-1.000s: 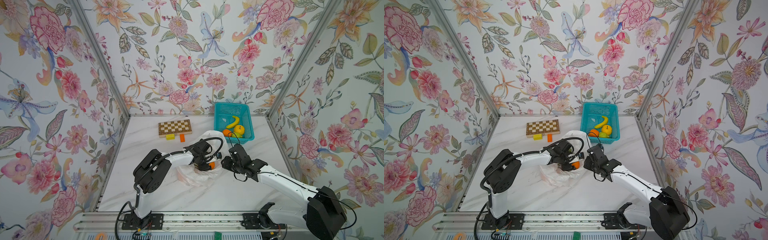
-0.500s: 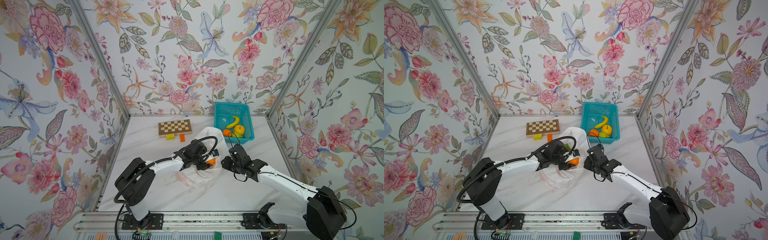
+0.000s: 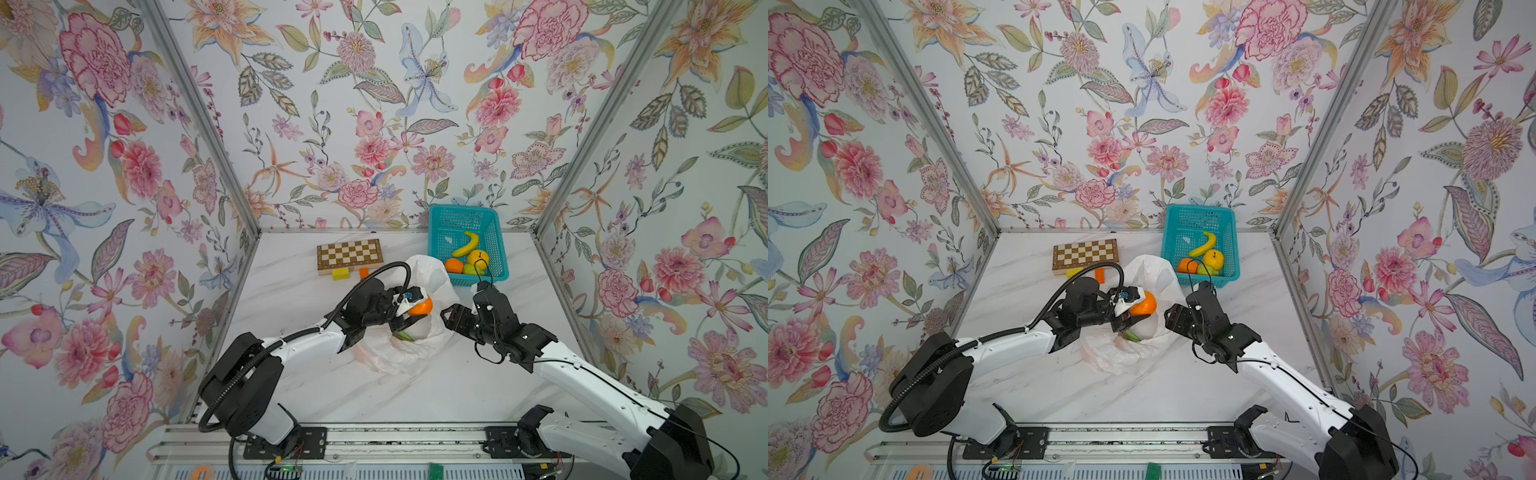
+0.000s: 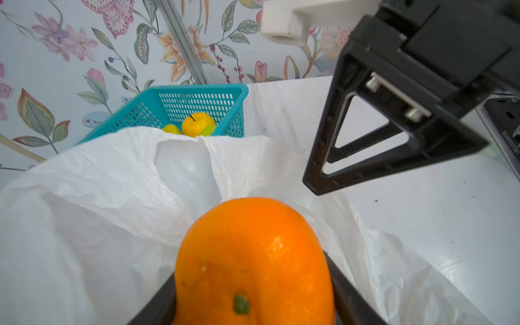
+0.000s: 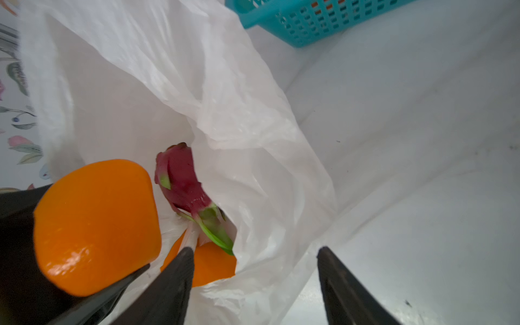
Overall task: Untie the knot of the plastic bag and take out the fruit
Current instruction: 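Lift the orange out with the left gripper toward the right gripper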
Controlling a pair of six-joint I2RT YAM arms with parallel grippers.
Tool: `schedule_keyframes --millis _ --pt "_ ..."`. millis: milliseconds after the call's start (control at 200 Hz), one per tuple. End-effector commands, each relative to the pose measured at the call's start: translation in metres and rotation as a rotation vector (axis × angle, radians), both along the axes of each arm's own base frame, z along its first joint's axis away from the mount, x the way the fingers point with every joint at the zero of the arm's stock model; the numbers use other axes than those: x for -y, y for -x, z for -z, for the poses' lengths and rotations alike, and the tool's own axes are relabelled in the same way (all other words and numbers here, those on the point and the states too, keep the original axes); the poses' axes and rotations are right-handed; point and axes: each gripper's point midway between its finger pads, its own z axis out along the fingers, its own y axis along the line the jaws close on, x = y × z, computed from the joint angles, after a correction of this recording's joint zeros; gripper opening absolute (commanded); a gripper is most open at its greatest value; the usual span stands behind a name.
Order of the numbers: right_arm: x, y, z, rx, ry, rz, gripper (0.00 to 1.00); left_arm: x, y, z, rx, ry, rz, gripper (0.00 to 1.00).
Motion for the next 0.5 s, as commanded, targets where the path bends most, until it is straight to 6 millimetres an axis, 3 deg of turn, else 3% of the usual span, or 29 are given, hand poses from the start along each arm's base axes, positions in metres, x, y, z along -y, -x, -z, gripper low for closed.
schedule_keyframes --millis 0,135,260,385,495 --pt "0.002 -0.006 -0.047 0.129 -0.080 0.003 0.79 0.003 0.008 -0.038 0.056 0.118 0.050 0.48" --pt "-0.006 0.000 -0.099 0.281 -0.222 -0.071 0.88 0.003 0.013 -0.060 0.085 0.158 0.076 0.49" --pt "-0.020 0.008 -0.136 0.375 -0.343 -0.156 0.99 0.004 0.020 -0.080 0.110 0.201 0.104 0.49" --pt "-0.037 0.011 -0.152 0.391 -0.406 -0.240 0.99 0.006 0.024 -0.089 0.107 0.228 0.132 0.49" --pt "-0.047 0.006 -0.149 0.353 -0.397 -0.267 0.99 0.009 0.025 -0.097 0.104 0.258 0.145 0.49"
